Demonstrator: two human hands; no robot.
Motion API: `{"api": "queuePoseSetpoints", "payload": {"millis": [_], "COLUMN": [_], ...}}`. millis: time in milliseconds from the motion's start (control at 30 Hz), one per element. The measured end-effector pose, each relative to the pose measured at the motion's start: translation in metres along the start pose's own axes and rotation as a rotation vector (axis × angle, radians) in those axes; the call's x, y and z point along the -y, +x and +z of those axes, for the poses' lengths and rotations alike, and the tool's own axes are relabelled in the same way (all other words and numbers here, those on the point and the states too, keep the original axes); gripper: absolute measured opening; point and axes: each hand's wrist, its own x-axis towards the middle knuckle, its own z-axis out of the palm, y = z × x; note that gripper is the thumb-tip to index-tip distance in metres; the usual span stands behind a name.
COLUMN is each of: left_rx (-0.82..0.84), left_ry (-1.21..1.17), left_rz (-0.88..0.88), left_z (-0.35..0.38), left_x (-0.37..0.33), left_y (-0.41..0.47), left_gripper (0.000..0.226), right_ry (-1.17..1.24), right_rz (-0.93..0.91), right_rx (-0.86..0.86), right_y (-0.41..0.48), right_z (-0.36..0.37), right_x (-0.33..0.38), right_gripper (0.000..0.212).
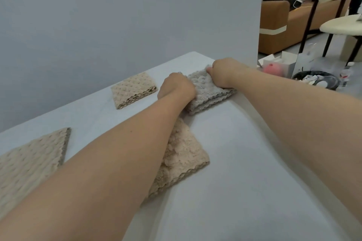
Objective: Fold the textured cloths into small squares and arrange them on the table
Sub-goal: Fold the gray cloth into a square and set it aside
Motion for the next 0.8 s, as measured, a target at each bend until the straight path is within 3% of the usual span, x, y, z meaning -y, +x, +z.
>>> {"api": "queuePoseSetpoints", "payload": {"millis": [133, 200, 300, 400, 467, 600, 667, 800], "left_rx": [0.000, 0.000, -0.025, -0.085, -0.015, 0.231, 0.266, 0.333], "left_ry": [-0.057, -0.055, 0.042, 0.140, 0.132, 0.191, 0.262, 0.272], "left_rz": [-0.056, -0.056, 0.006, 0.269, 0.449, 0.502, 0.496, 0.469], "left_z": [0.002, 0.000, -0.013, -0.023, -0.022, -0.003, 0.005, 0.005], "left_x": [0.007, 0.011, 0.011, 0.011, 0.010, 0.019, 0.025, 0.028], "left_y": [0.005, 0.007, -0.004, -0.015, -0.018, -0.016, -0.012, -0.009], "left_gripper": [0.015, 0.023, 0.038, 0.048, 0.049, 0.060, 0.065, 0.066], "right_ry": [0.068, 0.098, 0.041, 0.162, 0.258, 0.531, 0.528, 0.512], "right_rz": [0.065, 0.135, 0.238, 0.361, 0.266, 0.011, -0.001, 0.021], "right_rx": [0.066, 0.085, -0.045, -0.240, -0.310, -0.039, 0.043, 0.049], "right_y": [0.001, -0.002, -0.011, -0.021, -0.022, -0.033, -0.036, -0.032], "right_z": [-0.003, -0.005, -0.008, -0.017, -0.014, 0.003, 0.013, 0.023], "right_x": [0.002, 0.006, 0.012, 0.006, 0.001, 0.002, 0.001, 0.002], "right_gripper": [0.046, 0.046, 0.038, 0.045, 0.041, 0.048, 0.052, 0.055]}}
